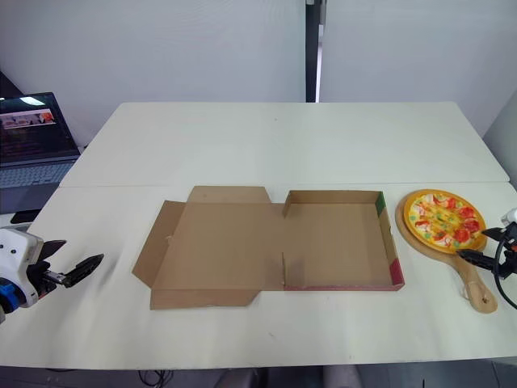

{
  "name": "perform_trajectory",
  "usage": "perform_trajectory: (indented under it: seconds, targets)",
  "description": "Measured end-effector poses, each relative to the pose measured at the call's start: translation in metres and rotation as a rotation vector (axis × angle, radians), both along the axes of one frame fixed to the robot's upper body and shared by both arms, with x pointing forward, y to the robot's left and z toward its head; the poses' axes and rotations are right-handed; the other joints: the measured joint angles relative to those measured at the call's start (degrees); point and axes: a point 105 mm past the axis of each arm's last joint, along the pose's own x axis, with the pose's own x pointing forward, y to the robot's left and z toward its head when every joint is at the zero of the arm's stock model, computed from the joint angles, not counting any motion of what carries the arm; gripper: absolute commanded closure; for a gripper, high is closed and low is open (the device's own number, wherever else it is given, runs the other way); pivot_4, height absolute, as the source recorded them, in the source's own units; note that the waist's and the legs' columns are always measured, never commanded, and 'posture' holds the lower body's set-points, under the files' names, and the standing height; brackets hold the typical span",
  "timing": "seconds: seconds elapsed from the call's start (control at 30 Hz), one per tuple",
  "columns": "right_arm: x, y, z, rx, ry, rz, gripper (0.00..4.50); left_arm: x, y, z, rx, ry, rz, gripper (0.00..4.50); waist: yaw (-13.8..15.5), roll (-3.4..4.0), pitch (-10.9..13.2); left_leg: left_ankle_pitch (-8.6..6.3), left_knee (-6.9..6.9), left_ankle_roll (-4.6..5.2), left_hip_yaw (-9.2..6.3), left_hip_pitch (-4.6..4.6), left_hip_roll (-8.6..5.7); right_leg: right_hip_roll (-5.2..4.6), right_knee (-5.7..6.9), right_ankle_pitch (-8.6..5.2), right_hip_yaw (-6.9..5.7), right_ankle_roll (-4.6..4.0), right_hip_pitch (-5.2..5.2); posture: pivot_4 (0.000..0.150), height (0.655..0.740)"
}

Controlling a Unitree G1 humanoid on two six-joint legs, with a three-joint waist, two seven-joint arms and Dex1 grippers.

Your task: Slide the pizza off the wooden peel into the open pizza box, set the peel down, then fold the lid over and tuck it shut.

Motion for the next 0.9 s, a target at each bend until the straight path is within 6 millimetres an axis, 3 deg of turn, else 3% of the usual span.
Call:
perform_trajectory:
  seconds: [0.3,0.9]
  targets:
    - [-0.021,-0.013,-0.001,-0.021,0.042,-0.041,0.0,-0.002,-0.011,0.003,-0.091,0.035,-0.11,0.03,0.05,0.02,0.01,0.0,0.0,0.01,0.03,0.01,0.0,0.0,0.0,0.0,0.0,0.01,0.01,0.15,0.74]
    - [-0.025,-0.017,0.002,-0.037,0.072,-0.049,0.0,-0.011,-0.01,-0.003,-0.144,0.088,-0.139,0.03,-0.11,0.05,0.04,-0.01,-0.01,0.01,0.05,0.01,0.05,0.07,-0.01,0.0,0.03,0.0,0.0,0.15,0.74]
